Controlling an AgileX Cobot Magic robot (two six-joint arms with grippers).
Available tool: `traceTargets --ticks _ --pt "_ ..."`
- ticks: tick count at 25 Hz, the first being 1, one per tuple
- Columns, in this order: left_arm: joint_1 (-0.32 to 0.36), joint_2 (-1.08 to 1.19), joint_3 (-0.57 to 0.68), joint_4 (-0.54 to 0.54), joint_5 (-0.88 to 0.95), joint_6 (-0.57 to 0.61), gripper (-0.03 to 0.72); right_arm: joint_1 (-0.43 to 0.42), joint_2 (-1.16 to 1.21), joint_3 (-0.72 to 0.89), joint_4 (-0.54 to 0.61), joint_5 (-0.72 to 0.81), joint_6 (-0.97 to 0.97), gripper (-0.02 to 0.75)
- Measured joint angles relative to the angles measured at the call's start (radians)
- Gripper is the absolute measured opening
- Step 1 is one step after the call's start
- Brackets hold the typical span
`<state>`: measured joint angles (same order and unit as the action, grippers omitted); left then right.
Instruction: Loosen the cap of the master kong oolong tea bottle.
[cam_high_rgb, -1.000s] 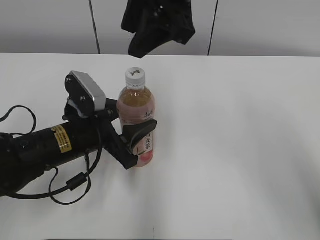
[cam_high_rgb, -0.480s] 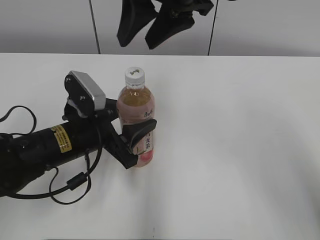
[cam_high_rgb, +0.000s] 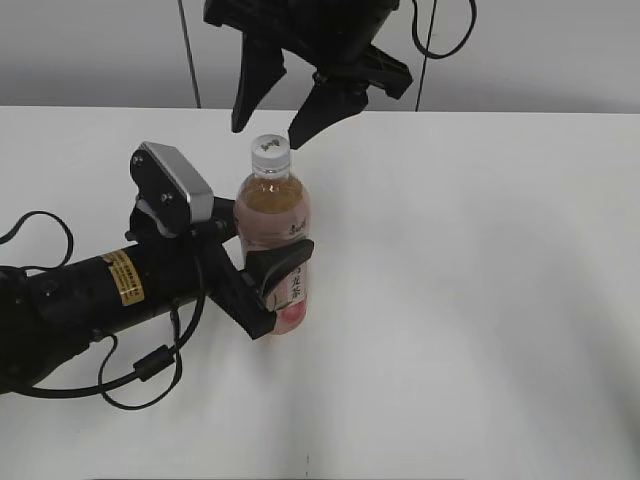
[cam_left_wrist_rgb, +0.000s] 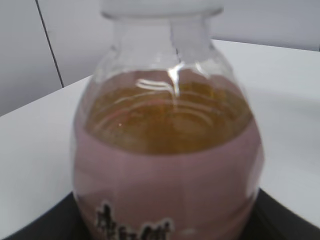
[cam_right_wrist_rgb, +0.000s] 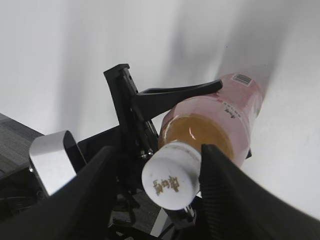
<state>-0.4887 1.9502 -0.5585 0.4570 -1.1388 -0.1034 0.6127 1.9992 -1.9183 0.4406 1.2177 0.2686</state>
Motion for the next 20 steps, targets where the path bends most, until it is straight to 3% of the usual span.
traceTargets --ticks 8,15,20 --pt "-0.001 -0.001 0.000 -0.037 0.012 0.062 0.405 0.002 0.000 0.010 0.005 0.001 0.002 0.403" --pt "-0.002 -0.002 -0.008 -0.141 0.030 0.180 0.405 0.002 0.000 0.019 -0.004 0.002 0.003 0.403" --pt "-0.002 -0.002 -0.008 -0.149 0.032 0.262 0.405 0.002 0.000 0.019 0.001 0.002 0.003 0.402"
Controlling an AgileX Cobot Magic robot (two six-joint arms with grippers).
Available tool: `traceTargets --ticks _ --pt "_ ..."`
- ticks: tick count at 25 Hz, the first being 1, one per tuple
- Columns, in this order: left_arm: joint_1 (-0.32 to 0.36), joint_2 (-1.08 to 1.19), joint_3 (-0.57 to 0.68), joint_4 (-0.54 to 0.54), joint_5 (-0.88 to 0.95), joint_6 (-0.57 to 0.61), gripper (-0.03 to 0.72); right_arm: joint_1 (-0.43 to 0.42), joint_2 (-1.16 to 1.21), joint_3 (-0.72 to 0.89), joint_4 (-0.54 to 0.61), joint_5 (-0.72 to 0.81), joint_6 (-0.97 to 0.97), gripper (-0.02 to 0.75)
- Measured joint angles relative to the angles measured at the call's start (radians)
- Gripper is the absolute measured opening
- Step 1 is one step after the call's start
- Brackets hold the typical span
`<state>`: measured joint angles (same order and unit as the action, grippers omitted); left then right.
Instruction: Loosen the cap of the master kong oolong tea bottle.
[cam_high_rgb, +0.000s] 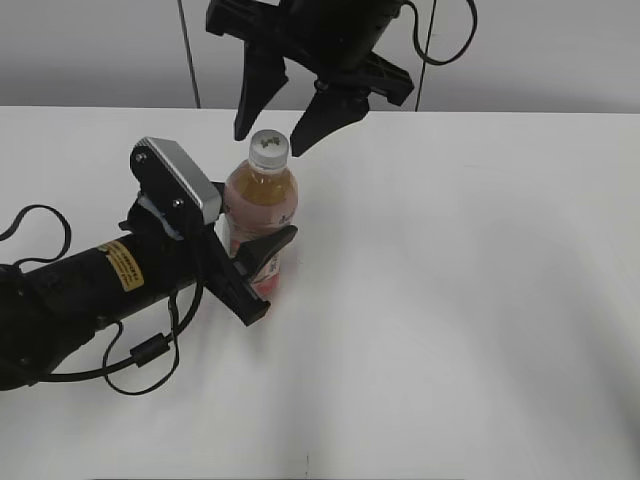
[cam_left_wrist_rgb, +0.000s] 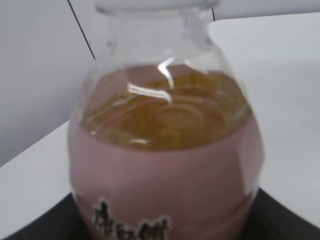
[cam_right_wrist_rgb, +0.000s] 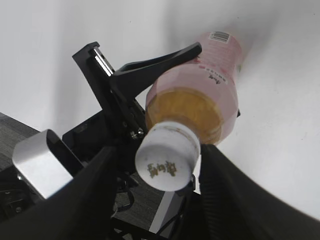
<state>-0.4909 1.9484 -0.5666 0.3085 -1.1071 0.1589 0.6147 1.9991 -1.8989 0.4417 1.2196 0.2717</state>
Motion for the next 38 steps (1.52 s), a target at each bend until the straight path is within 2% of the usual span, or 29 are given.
traceTargets --ticks 20,30,33,36,38 --pt "0.000 0.000 0.000 -0.006 -0.001 0.015 0.405 0.000 0.000 0.000 -0.048 0.001 0.000 0.397" --pt "0.000 0.000 0.000 -0.006 -0.001 0.016 0.405 0.004 0.022 0.000 -0.004 0.001 0.000 0.392" --pt "0.000 0.000 0.000 -0.006 -0.001 0.016 0.405 0.008 0.025 0.000 -0.006 0.001 0.000 0.370" --pt "0.000 0.000 0.000 -0.010 -0.001 0.016 0.405 0.008 0.027 0.000 -0.014 0.001 -0.017 0.300" --pt "0.000 0.000 0.000 -0.012 -0.001 0.018 0.405 0.008 0.027 0.000 -0.016 0.001 -0.043 0.296"
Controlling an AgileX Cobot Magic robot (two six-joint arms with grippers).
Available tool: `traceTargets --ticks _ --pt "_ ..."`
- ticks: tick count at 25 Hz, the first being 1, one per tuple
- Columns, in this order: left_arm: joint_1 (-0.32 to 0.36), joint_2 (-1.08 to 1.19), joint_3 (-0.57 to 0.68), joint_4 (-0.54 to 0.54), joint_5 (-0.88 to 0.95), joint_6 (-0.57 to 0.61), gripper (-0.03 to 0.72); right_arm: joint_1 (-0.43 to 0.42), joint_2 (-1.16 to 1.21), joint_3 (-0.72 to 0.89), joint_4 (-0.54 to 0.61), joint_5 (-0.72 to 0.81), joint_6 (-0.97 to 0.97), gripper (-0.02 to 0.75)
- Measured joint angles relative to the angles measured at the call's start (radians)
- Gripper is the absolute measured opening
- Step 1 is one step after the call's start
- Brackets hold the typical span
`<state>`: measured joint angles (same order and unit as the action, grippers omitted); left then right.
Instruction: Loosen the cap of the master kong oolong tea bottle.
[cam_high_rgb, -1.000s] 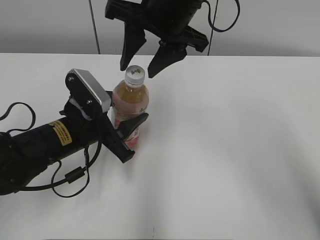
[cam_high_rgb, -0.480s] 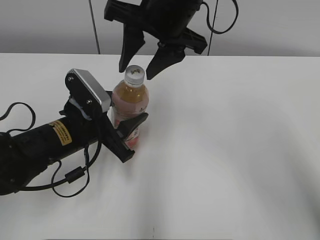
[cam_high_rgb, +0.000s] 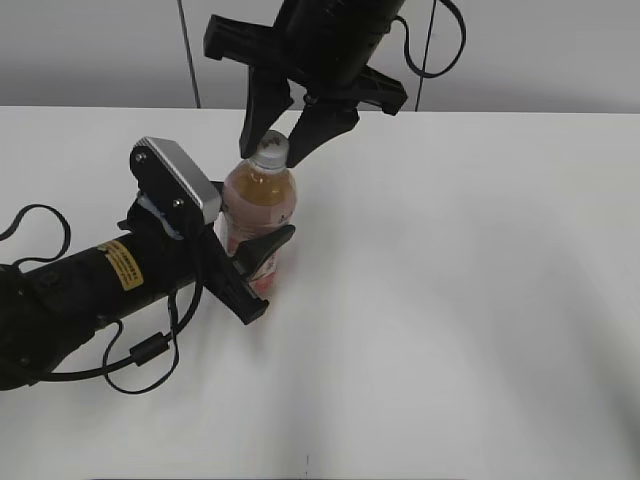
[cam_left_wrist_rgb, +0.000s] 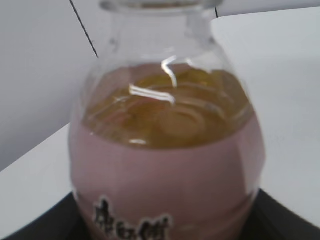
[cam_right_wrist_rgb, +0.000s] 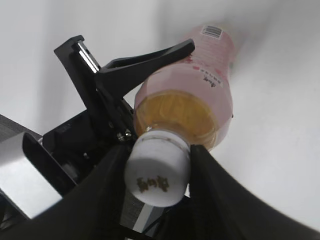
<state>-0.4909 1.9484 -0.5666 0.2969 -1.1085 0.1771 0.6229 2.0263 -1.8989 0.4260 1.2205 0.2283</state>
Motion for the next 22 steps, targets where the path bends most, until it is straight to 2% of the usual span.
traceTargets --ticks 6,14,22 --pt "0.000 0.000 0.000 -0.002 0.000 0.003 0.404 0.000 0.000 0.000 -0.005 0.000 -0.196 0.296" --pt "0.000 0.000 -0.002 -0.003 0.003 0.004 0.403 0.006 0.000 -0.002 -0.068 0.000 -0.647 0.295" --pt "0.000 0.000 -0.002 -0.003 0.001 0.006 0.403 0.007 0.000 -0.002 -0.058 0.000 -1.115 0.293"
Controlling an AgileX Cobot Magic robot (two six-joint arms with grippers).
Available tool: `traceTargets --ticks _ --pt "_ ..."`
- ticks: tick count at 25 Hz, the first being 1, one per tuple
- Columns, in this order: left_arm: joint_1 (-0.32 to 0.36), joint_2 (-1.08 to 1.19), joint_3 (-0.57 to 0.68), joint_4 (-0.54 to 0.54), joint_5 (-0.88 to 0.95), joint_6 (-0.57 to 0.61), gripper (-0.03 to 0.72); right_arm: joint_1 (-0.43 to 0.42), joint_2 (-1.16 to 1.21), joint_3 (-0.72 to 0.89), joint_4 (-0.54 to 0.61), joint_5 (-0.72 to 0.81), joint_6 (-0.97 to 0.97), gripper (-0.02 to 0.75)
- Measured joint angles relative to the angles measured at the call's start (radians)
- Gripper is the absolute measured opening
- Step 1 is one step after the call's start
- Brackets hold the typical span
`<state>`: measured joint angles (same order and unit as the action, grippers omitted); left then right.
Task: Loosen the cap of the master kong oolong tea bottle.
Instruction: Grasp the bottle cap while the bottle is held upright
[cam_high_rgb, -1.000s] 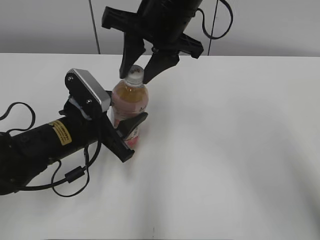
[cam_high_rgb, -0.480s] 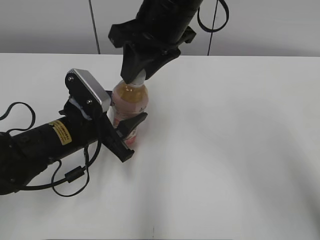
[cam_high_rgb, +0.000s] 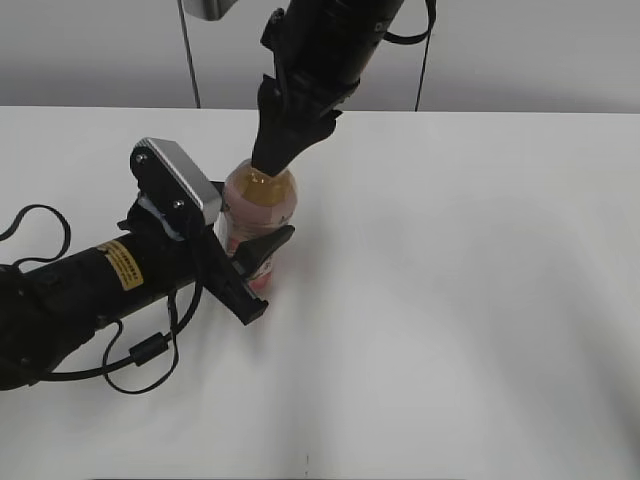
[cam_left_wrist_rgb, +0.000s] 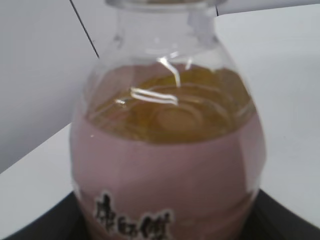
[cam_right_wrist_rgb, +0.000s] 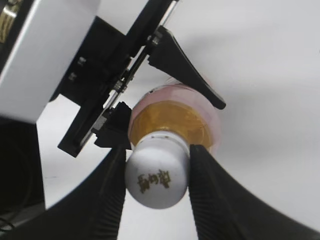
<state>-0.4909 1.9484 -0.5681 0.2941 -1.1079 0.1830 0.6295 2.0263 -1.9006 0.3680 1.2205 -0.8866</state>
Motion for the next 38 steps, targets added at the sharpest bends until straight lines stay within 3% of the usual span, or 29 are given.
traceTargets --ticks 23,30,38 --pt "0.004 0.000 0.000 -0.033 -0.004 -0.011 0.403 0.000 0.000 0.001 0.045 -0.076 -1.236 0.284" --pt "0.013 0.007 0.005 -0.066 -0.038 -0.029 0.403 -0.003 0.006 0.005 0.114 -0.137 -1.397 0.283" --pt "0.013 0.009 0.009 -0.061 -0.066 -0.109 0.403 -0.003 0.002 0.009 0.157 -0.157 -1.419 0.283"
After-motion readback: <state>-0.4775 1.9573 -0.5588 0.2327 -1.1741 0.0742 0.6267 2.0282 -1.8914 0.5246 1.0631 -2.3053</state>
